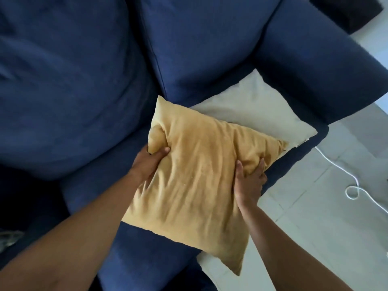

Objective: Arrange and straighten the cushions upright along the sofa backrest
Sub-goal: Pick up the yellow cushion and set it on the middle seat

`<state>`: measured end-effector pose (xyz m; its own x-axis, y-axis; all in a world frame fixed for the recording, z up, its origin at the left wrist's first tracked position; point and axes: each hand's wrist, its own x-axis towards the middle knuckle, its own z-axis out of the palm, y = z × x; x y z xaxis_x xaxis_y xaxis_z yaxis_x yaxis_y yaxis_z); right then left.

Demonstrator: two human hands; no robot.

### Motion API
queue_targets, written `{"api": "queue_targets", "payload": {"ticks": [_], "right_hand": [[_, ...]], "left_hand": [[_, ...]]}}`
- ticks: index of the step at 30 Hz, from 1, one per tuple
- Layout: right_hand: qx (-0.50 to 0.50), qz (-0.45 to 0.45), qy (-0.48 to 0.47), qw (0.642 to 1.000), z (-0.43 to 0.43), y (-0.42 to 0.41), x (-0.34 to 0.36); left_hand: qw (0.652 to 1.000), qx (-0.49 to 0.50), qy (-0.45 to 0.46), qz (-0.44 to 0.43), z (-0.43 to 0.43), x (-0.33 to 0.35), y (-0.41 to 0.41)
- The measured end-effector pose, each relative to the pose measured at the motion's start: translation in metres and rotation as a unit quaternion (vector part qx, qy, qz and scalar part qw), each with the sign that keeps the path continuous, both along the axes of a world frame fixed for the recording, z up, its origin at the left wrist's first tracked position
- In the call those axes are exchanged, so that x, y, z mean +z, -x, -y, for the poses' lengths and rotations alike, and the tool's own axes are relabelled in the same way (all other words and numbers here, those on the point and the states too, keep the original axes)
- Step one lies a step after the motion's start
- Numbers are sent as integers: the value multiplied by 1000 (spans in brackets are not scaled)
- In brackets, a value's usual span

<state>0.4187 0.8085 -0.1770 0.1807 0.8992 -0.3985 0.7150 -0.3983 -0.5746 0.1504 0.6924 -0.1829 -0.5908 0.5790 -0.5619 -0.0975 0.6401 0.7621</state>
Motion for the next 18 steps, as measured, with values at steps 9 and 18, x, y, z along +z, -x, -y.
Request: {"api": "queue_targets", "payload": {"ticks": [9,18], "right_hand": [[89,-107,-113,984,18,46,50],[204,-301,-163,917,56,196,103]], "left_hand": [[981,154,-107,-52,70,70,17],[919,256,-187,-237,176,129,90]]}}
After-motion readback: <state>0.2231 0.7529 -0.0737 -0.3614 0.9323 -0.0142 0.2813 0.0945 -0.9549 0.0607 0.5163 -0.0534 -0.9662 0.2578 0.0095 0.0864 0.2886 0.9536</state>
